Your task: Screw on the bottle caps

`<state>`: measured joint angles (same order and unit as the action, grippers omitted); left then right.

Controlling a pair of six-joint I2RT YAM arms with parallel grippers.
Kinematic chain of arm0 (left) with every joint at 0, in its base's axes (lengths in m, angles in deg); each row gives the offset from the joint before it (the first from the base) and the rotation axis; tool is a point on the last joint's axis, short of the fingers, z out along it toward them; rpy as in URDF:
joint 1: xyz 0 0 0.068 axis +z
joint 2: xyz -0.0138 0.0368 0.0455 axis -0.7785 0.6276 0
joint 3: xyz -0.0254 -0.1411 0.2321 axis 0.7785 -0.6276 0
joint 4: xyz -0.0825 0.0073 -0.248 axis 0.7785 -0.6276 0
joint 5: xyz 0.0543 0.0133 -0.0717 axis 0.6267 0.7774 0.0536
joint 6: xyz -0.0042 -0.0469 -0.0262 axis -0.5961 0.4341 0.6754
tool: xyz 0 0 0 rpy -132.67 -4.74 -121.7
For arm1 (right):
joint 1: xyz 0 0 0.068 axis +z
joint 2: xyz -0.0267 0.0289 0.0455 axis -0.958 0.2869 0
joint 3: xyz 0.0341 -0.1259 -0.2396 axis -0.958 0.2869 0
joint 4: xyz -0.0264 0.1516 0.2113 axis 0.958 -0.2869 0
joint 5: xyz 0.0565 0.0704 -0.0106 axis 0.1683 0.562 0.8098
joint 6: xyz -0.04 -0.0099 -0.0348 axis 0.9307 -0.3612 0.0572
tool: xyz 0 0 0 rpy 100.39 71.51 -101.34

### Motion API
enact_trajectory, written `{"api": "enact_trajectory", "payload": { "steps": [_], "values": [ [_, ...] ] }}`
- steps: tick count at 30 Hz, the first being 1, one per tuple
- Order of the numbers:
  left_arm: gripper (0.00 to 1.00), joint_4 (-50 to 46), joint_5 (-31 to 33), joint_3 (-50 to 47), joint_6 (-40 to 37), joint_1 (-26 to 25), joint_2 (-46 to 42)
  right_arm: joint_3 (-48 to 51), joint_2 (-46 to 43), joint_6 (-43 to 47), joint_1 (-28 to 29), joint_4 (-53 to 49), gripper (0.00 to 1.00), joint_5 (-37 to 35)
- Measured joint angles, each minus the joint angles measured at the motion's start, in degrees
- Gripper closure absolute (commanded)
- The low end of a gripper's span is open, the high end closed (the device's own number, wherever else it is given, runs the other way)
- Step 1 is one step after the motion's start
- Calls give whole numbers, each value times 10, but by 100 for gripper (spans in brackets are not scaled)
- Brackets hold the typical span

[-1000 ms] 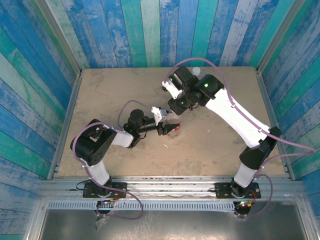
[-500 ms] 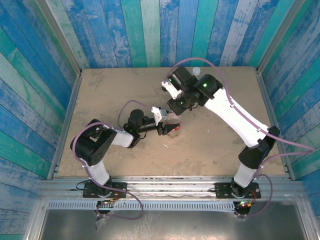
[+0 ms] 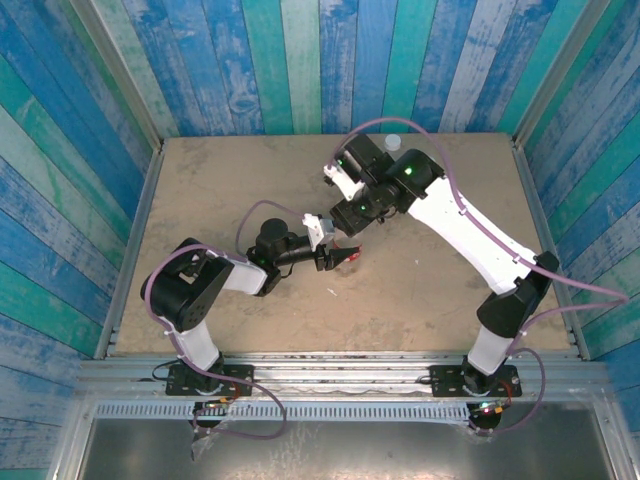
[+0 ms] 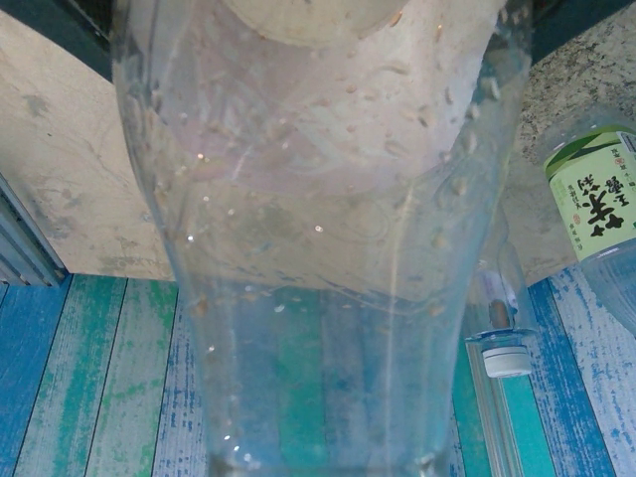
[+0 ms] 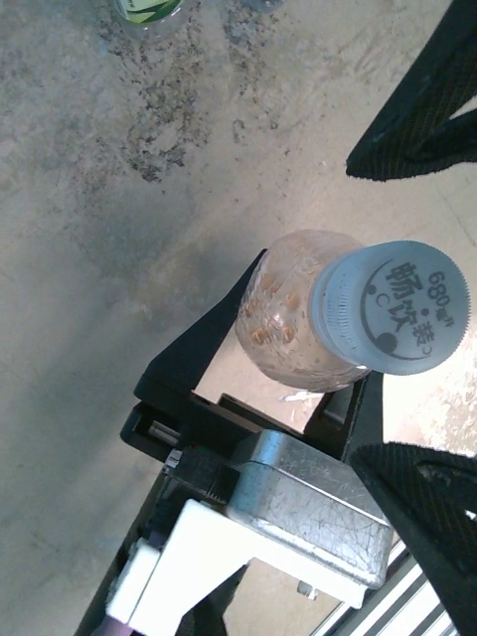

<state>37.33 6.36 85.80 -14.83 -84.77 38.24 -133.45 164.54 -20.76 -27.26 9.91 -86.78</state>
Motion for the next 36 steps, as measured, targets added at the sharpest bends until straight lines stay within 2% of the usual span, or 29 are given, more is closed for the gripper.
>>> {"api": "enact_trajectory", "payload": {
  "steps": [6,13,17,24,36],
  "values": [
    [35,0,0,0,0,0,0,57,-59,-15,-5,58,30,11],
    [35,-3,-1,1,-1,0,0,145,-135,-45,-54,145,51,71],
    [35,-5,-1,3,-1,0,0,166,-134,-54,-79,172,58,108],
    [35,-9,-2,5,-1,0,0,176,-124,-59,-89,188,66,162],
    [35,-12,-2,6,-1,0,0,194,-123,-60,-102,197,74,187]
  ]
}}
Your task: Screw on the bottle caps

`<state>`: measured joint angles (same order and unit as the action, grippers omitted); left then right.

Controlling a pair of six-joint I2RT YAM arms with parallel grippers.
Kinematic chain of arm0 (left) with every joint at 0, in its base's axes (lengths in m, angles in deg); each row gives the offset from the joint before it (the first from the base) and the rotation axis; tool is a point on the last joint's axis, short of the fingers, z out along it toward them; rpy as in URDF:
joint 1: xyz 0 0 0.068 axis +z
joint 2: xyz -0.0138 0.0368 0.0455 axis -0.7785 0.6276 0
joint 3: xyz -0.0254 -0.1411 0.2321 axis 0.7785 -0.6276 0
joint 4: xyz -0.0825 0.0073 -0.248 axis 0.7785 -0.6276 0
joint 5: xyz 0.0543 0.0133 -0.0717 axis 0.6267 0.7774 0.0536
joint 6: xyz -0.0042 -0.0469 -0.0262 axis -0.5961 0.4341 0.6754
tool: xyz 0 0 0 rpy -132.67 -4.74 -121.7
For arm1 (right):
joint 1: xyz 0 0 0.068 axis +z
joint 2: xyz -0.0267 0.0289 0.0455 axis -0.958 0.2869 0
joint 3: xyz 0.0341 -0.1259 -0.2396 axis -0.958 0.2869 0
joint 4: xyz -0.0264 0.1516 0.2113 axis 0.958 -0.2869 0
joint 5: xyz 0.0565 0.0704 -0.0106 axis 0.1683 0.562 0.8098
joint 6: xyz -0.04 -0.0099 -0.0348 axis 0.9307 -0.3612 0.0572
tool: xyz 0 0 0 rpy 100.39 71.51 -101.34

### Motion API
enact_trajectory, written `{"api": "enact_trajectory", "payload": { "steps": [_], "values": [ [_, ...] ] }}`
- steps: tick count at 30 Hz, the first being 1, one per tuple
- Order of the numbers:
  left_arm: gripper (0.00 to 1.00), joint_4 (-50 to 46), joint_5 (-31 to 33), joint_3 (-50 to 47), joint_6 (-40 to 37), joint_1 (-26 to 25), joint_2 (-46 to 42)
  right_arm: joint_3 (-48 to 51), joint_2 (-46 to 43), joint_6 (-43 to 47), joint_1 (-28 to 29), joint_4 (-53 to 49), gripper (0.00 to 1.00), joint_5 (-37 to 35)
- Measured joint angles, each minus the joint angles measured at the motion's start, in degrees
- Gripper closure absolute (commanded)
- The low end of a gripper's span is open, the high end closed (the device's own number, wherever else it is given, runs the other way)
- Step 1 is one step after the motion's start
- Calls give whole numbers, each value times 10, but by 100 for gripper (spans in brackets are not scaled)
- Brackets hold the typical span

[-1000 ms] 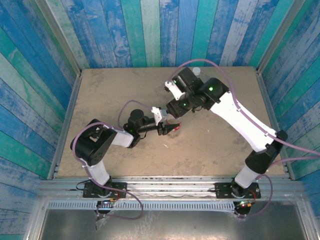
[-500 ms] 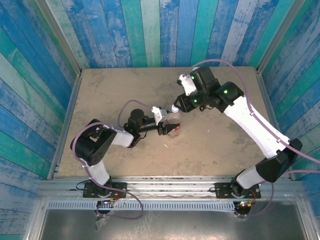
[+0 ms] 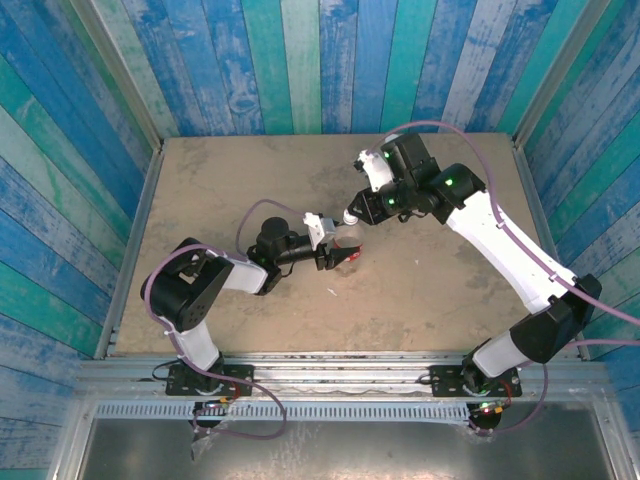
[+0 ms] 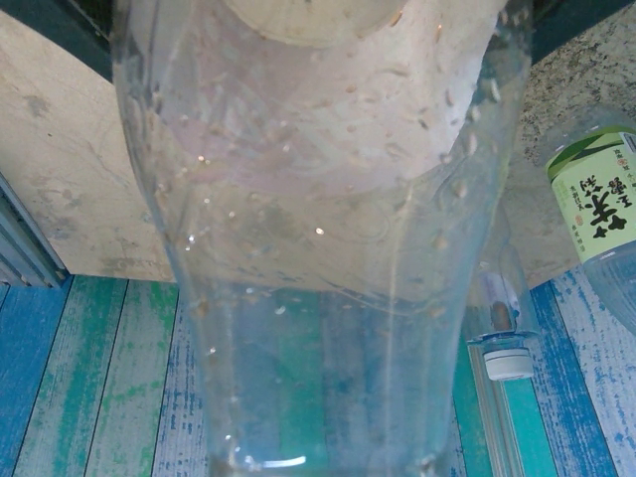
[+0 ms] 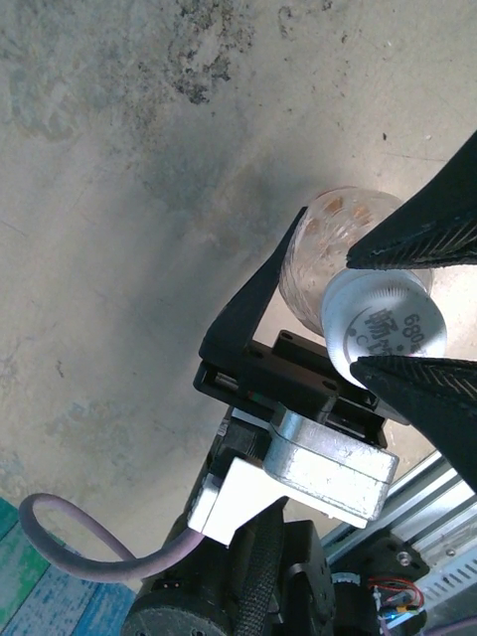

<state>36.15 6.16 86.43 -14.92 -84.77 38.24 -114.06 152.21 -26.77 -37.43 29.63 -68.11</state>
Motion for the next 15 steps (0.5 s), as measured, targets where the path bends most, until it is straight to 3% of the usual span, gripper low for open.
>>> {"api": "enact_trajectory", "payload": {
  "steps": [15],
  "values": [
    [35,-1,1,0,1,1,0,16,-1,-1,-9,24,79,22]
  ]
}}
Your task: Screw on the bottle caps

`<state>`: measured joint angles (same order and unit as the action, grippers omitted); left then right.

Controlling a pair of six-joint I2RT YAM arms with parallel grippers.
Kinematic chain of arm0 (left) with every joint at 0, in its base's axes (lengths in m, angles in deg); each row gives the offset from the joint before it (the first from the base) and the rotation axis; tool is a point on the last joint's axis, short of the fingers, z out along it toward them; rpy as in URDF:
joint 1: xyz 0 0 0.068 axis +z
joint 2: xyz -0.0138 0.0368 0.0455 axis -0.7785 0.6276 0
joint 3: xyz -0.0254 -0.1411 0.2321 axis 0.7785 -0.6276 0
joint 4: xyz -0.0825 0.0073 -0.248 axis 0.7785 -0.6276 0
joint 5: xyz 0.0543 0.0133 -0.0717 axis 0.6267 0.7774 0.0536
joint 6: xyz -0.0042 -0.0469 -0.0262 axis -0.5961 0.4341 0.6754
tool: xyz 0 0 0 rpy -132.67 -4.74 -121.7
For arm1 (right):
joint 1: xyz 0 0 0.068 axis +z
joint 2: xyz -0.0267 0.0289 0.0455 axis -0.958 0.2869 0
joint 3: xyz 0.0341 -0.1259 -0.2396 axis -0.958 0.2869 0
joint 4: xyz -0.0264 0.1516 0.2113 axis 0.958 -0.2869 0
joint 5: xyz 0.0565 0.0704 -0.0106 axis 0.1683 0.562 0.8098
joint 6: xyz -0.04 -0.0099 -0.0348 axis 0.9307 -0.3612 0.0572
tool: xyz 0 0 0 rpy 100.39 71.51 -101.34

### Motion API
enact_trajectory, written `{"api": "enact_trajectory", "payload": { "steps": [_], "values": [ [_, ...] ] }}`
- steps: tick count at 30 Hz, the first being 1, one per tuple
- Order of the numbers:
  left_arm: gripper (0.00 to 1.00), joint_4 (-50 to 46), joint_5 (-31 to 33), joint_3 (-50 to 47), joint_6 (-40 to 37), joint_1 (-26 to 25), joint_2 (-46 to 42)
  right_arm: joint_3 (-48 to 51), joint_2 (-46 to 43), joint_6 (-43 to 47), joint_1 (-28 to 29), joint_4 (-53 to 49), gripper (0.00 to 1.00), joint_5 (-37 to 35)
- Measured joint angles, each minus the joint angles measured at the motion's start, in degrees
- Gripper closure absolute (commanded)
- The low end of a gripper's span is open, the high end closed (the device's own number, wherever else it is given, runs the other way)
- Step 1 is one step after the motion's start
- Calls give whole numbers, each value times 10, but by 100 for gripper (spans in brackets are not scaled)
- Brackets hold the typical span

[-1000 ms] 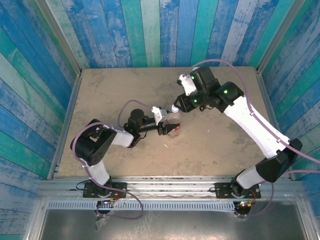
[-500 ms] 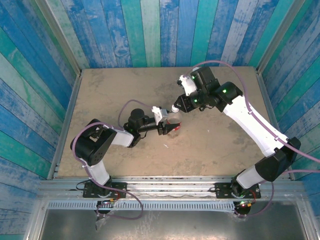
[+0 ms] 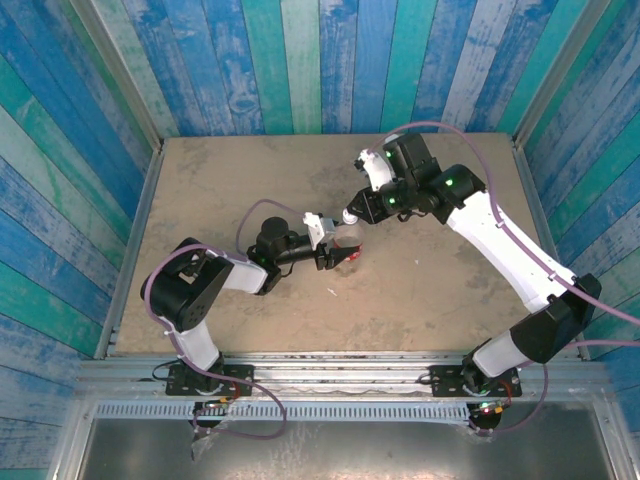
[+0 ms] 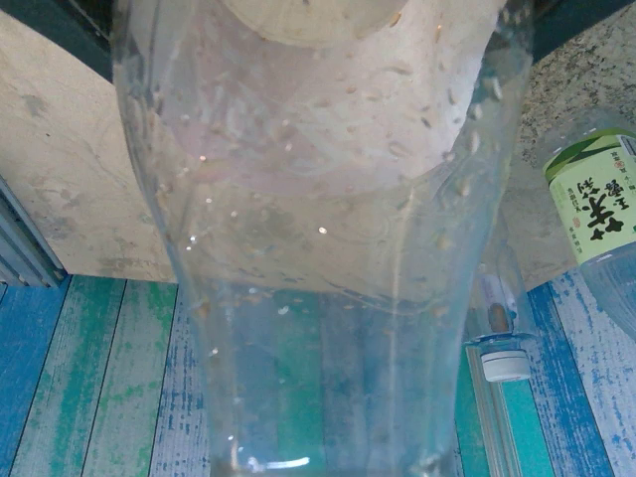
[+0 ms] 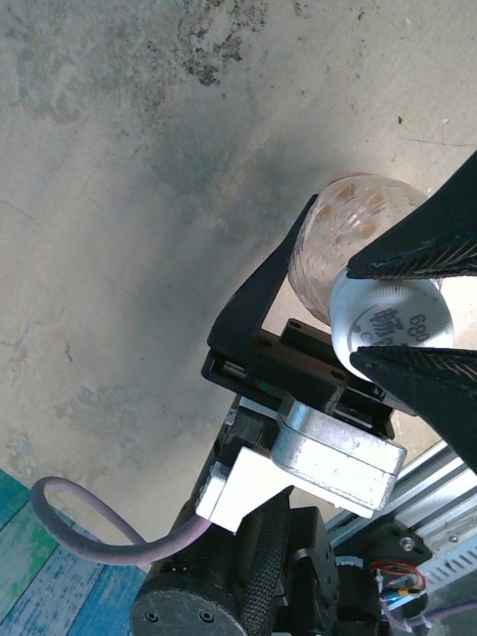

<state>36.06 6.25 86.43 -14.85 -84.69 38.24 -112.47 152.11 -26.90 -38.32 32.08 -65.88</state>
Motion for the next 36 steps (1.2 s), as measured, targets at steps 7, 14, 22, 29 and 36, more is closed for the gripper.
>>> {"api": "enact_trajectory", "payload": {
  "steps": [7,14,22,29,36],
  "values": [
    [35,0,-1,0,0,0,0,17,-12,-10,-2,16,85,-1],
    [35,0,-1,0,1,1,0,30,-17,-21,-3,34,87,-1],
    [35,0,-2,0,1,1,0,56,-33,-37,-6,61,89,8],
    [35,1,-10,0,-1,1,0,72,-49,-59,-6,70,90,10],
    [35,0,-11,1,-1,1,0,73,-50,-70,-5,60,73,10]
  ]
}}
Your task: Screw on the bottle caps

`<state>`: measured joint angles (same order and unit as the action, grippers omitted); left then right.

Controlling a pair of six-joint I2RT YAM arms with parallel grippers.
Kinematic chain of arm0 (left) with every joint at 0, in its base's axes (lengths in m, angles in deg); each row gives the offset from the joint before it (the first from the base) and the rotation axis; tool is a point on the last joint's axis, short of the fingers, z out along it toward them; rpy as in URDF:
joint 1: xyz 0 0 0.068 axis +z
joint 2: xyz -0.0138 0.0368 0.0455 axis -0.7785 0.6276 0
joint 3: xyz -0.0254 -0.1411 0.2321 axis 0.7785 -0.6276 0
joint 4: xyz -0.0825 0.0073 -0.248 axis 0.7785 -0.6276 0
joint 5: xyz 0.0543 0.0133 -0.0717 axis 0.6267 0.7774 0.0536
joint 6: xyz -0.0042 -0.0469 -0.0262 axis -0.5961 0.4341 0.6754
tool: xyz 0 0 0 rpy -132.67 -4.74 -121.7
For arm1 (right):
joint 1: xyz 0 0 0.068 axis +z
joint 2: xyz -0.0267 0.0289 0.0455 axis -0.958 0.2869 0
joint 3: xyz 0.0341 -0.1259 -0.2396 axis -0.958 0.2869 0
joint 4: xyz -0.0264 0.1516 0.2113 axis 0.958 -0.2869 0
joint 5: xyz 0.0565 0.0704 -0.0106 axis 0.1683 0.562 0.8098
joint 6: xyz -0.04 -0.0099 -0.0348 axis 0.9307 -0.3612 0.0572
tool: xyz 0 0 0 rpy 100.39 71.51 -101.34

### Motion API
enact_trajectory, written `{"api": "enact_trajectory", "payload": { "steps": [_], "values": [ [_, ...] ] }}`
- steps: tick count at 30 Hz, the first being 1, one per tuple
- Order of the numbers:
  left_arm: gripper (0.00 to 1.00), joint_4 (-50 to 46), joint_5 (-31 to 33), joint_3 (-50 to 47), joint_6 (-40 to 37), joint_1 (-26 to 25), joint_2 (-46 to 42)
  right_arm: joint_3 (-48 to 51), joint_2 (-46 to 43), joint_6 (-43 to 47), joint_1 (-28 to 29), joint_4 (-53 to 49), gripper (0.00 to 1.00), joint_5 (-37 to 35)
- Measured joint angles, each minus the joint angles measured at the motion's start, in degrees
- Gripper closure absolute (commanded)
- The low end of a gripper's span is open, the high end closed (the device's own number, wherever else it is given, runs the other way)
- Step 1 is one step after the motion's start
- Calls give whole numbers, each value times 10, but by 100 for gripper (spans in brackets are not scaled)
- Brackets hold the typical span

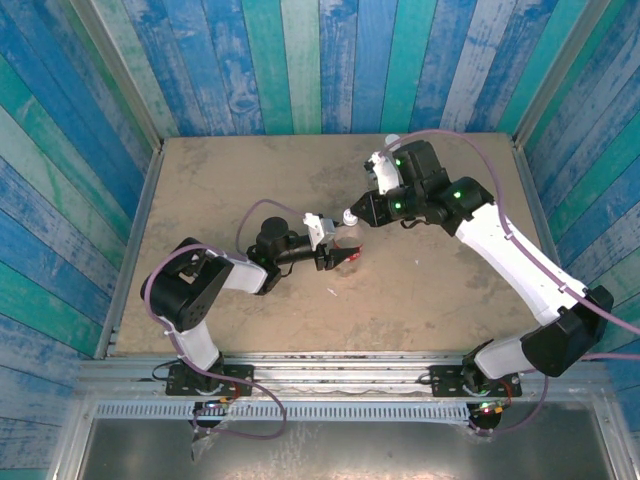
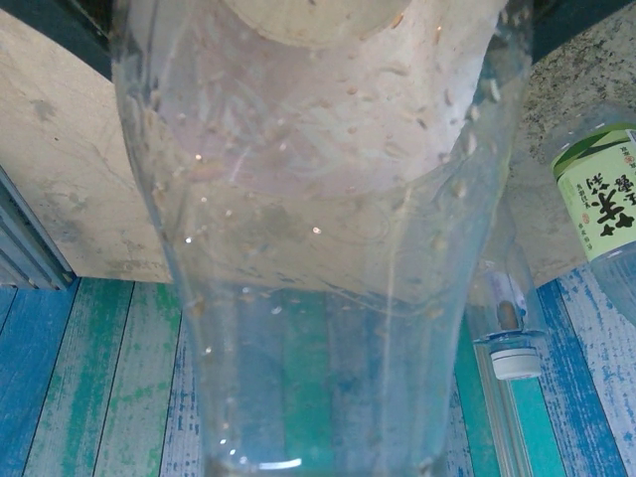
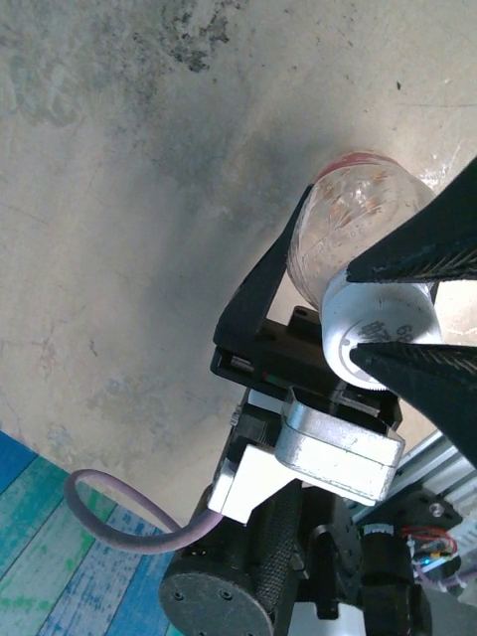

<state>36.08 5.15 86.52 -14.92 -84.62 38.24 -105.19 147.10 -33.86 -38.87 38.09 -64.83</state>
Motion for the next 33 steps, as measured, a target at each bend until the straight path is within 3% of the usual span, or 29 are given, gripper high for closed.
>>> {"api": "enact_trajectory", "payload": {
  "steps": [7,15,18,24,33],
  "values": [
    [35,-5,-2,2,0,0,0,-11,0,9,6,-26,44,-32],
    [35,-7,-2,2,0,-1,0,-50,2,55,53,-47,33,-130],
    [35,-7,-2,2,0,-1,0,-63,8,84,86,-55,32,-181],
    [35,-7,-1,2,0,-1,0,-101,41,120,123,-91,42,-253],
    [35,-7,0,2,1,-1,0,-124,72,133,127,-125,49,-282]
  ]
}}
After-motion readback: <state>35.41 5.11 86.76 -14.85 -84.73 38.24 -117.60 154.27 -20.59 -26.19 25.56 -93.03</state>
